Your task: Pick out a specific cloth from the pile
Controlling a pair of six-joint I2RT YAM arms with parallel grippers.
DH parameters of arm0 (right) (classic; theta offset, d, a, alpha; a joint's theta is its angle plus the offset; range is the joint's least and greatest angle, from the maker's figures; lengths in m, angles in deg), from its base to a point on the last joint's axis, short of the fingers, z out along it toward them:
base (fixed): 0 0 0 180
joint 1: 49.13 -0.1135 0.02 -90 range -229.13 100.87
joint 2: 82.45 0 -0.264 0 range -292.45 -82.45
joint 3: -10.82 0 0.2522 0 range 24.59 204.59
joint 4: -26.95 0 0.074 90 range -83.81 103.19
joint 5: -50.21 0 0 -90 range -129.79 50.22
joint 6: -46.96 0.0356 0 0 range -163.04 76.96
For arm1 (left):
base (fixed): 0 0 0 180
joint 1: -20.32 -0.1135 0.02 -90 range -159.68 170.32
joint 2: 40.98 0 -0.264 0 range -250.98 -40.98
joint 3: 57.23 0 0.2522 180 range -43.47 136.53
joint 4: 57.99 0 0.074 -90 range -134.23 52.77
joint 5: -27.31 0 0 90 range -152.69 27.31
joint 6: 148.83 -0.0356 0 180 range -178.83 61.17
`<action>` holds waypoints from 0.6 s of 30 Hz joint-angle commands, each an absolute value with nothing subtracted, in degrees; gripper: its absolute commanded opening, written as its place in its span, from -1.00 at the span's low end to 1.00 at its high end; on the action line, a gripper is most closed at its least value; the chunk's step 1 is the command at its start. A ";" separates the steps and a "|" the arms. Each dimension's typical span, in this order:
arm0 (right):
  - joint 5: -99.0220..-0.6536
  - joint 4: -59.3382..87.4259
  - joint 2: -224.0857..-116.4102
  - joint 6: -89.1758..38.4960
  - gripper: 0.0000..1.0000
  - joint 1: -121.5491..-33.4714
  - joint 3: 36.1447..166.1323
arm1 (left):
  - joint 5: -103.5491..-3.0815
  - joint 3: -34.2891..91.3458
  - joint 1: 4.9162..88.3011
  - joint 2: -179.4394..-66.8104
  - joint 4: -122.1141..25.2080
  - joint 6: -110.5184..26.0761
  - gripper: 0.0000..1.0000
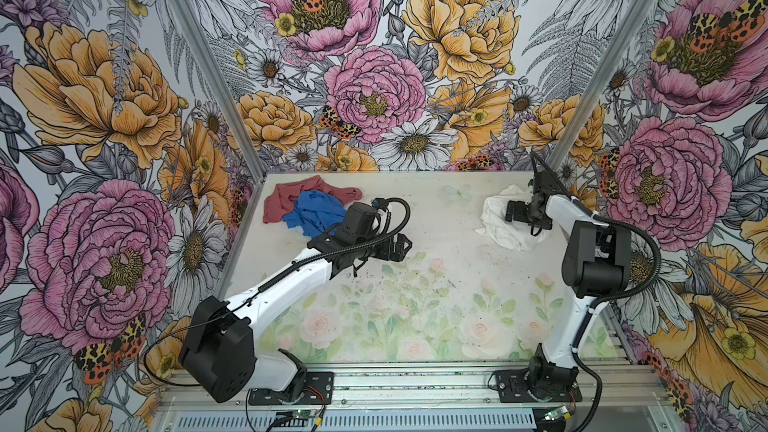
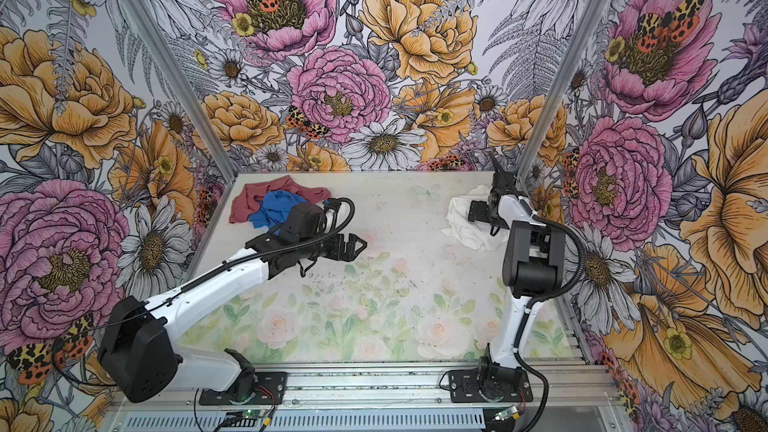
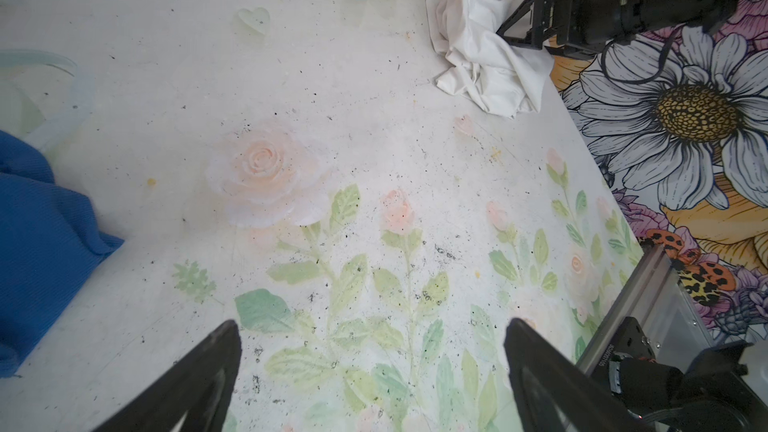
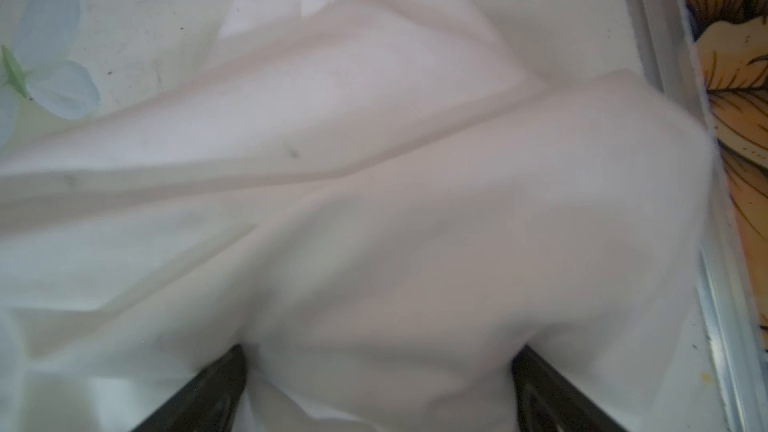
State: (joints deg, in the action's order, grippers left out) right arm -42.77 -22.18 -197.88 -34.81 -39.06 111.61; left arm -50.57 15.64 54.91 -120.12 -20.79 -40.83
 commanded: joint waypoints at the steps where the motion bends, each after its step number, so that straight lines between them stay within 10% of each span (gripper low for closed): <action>1: -44.92 -25.46 -200.33 -36.46 0.98 -41.06 113.24 | -49.25 14.41 54.33 -119.76 -22.54 -41.15 0.98; 18: -39.77 -39.47 -212.37 -36.82 0.75 -44.39 125.01 | -48.84 11.91 53.49 -115.39 -22.75 -41.24 0.98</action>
